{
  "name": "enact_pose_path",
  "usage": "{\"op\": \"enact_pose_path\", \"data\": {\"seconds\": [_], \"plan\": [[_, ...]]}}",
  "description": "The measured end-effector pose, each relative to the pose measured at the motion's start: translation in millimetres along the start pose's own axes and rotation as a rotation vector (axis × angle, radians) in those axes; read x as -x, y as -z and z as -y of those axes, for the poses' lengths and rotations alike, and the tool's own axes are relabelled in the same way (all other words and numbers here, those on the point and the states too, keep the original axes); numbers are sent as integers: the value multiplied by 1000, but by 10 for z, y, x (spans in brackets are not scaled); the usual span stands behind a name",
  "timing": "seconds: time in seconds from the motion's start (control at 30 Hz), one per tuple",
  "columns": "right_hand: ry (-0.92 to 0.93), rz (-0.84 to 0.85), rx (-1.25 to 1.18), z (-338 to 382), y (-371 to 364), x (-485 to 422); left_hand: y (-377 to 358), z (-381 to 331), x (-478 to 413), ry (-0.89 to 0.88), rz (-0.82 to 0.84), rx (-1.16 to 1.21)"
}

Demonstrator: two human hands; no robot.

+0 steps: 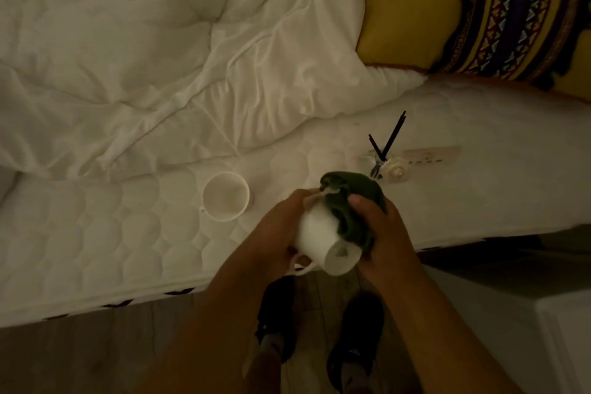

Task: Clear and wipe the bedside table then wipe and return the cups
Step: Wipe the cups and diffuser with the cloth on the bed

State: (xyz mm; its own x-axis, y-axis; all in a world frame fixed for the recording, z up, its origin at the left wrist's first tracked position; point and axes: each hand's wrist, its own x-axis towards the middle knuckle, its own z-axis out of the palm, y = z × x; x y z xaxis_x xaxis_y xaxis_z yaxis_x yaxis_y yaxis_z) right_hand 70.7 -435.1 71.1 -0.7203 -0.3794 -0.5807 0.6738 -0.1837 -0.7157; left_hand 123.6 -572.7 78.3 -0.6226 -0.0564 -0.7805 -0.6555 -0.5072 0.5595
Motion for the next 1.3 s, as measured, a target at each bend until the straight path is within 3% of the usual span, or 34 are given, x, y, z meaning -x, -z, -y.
{"op": "enact_pose_path", "data": {"seconds": [0.13,0.27,0.33,0.37,0.47,0.5,0.63,0.7,0.77,0.83,0.87,0.97,1.03,1.13,1.2,1.27,1.3], "plan": [[28,-42,-186,-16,-142,-13,-46,64,60,237,25,512],[25,-82,-79,-30,-206,86,-48,113,120,341,56,813],[-18,-52,23,8,-165,77,-9,149,115,309,60,718],[-63,-20,74,26,-142,59,32,168,78,255,12,560],[-102,20,397,58,-115,-4,52,61,-1,72,-203,-193],[-65,-5,528,39,-132,-16,56,42,-54,21,-258,-346],[275,-171,949,-144,-260,80,12,107,-208,-129,-422,-317],[459,-124,1027,-218,-302,152,10,111,-276,-85,-476,-109],[494,-68,1051,-218,-279,144,42,126,-309,-55,-427,-156],[340,-43,915,-128,-229,77,94,120,-246,-77,-354,-423],[193,-16,758,-72,-201,42,113,89,-179,-85,-305,-448],[-142,81,101,-32,-100,-32,132,-55,32,-6,-156,-119],[-175,-6,-166,-64,-102,-41,100,-101,71,62,-147,155],[-124,-141,-183,-157,-183,27,-85,-121,26,132,-180,560],[-147,-195,-238,-197,-224,109,-202,-114,-63,71,-269,734],[-155,-243,-188,-266,-214,173,-256,-93,-203,-68,-462,558],[-152,-269,-139,-295,-190,190,-258,-75,-279,-159,-544,343]]}}
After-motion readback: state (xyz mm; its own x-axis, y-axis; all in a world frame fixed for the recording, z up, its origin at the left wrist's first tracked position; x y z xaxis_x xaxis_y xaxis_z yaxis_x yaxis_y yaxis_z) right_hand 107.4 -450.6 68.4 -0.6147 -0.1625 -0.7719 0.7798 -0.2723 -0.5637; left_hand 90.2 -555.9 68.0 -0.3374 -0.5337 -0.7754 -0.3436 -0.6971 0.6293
